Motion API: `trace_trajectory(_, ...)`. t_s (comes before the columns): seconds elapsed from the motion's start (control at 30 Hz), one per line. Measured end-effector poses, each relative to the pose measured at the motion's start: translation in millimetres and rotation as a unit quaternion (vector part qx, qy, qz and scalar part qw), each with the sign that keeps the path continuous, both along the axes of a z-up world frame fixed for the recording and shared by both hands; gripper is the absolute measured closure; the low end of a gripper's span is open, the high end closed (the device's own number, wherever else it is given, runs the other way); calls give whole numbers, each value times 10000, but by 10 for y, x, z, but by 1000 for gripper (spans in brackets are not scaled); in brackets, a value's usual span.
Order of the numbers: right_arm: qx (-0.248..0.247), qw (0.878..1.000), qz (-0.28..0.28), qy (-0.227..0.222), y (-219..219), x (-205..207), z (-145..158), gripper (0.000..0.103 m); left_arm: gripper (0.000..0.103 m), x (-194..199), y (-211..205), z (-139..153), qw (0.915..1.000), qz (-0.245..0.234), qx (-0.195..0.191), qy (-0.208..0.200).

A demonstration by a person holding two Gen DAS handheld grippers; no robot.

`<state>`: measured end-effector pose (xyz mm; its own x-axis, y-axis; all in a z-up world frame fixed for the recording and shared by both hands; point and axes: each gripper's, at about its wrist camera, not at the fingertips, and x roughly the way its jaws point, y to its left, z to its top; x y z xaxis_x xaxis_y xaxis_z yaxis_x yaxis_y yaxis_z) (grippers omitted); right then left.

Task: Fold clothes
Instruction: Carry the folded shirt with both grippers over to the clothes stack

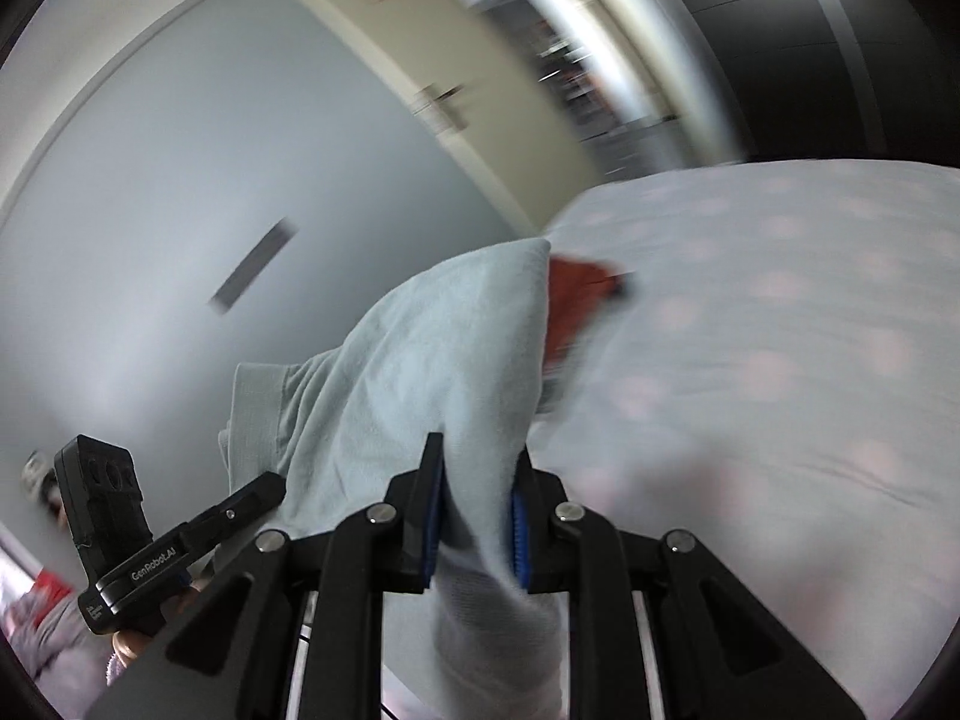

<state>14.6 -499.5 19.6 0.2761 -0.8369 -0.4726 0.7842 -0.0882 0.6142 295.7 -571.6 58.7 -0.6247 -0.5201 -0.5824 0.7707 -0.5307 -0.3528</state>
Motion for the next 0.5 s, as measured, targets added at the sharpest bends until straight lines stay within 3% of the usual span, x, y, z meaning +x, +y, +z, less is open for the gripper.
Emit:
trace_trajectory(0.1, 1, 9973, 722, -166, -589, 499, -28, 85, 71, 565, -158, 37, 9983, 578, 29, -71)
trace_trajectory(0.2, 146, 9913, 1289, -219, -1055, 940, -184, 85, 71, 1031, -291, -120, 9938, 1078, 211, -142)
trace_trajectory(0.33, 425, 9818, 1852, -3, -1471, 1411, -512, 85, 71, 1430, -407, -590, 9848, 1631, 595, -41)
trace_trajectory(0.5, 844, 9713, 2187, 399, -1785, 1662, -1038, 85, 72, 1587, -546, -1319, 9728, 1995, 1145, 275)
